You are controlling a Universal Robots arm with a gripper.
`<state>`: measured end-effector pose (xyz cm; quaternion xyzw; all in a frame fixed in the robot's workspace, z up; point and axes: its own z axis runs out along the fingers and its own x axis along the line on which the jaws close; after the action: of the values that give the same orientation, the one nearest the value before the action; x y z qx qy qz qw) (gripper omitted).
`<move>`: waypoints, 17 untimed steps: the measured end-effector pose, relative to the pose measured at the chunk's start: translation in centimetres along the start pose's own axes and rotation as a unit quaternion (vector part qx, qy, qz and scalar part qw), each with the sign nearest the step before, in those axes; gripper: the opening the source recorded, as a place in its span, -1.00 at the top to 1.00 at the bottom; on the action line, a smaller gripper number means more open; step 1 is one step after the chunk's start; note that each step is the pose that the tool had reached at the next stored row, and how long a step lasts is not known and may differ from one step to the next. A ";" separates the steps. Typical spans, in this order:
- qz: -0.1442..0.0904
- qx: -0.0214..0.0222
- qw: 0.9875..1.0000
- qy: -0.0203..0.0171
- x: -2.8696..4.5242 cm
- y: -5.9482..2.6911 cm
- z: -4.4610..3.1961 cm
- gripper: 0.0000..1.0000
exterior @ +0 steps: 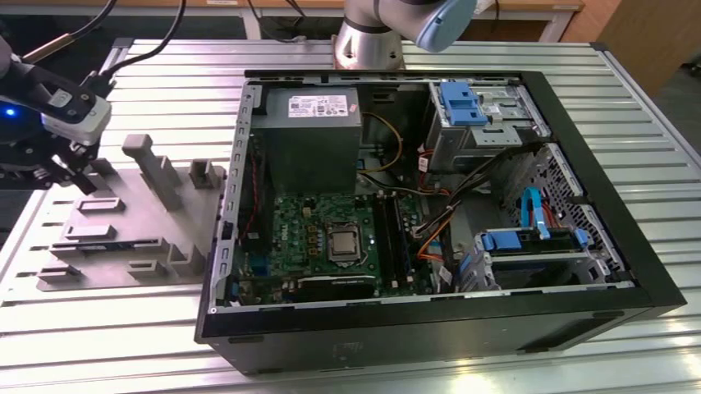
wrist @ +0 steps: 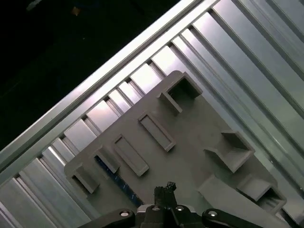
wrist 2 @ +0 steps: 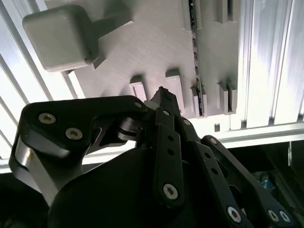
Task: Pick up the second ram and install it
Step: 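Pick up the second ram and move it above second insertion slot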
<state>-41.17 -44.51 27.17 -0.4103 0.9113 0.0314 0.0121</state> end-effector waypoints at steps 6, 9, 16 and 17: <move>-0.054 -0.003 0.999 0.003 0.02 -0.02 0.41 0.79; -0.082 -0.004 0.997 0.004 0.03 -0.03 0.62 0.79; -0.145 -0.007 0.989 0.007 0.05 -0.05 1.10 0.79; -0.154 -0.007 0.988 0.007 0.06 -0.06 1.17 0.79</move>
<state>-41.17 -44.51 26.00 -0.5459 0.8372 0.0329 0.0072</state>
